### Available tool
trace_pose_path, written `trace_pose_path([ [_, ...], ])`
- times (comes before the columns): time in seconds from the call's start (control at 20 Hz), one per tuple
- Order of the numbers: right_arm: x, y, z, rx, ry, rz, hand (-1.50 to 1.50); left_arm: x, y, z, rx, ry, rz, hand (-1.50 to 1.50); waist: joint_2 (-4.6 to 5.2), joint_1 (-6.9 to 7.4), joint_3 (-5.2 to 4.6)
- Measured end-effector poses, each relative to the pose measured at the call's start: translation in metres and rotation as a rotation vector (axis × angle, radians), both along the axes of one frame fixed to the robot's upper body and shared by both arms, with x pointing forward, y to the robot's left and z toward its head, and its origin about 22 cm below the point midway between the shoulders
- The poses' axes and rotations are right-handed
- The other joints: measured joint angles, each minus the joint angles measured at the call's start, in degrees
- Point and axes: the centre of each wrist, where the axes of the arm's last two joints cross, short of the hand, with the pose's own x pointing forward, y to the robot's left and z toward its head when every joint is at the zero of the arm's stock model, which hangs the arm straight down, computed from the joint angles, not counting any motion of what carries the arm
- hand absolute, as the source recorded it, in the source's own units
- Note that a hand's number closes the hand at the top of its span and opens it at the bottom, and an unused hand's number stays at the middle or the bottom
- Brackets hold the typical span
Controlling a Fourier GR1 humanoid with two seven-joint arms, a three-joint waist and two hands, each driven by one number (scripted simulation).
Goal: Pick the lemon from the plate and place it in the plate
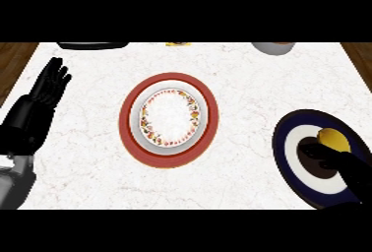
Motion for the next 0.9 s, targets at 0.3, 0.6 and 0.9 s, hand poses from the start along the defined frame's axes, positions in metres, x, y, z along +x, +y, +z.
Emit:
trace_pose_path([
  [0.3, -0.004, -0.069, 0.04, -0.153, -0.075, -0.144, -1.5, 0.005, -0.008, 0.001, 0.006, 0.005, -0.01, 0.0, -0.14, 0.3, -0.18],
  [0.6, -0.013, -0.113, 0.089, -0.496, -0.1, -0.226, -1.5, 0.004, -0.009, 0.008, 0.009, 0.005, -0.012, 0.0, -0.31, 0.41, -0.31],
  [0.9, -0.019, -0.125, 0.11, -0.833, -0.049, -0.212, -1.5, 0.005, -0.008, 0.007, 0.009, 0.004, -0.019, 0.0, -0.22, 0.76, -0.36],
])
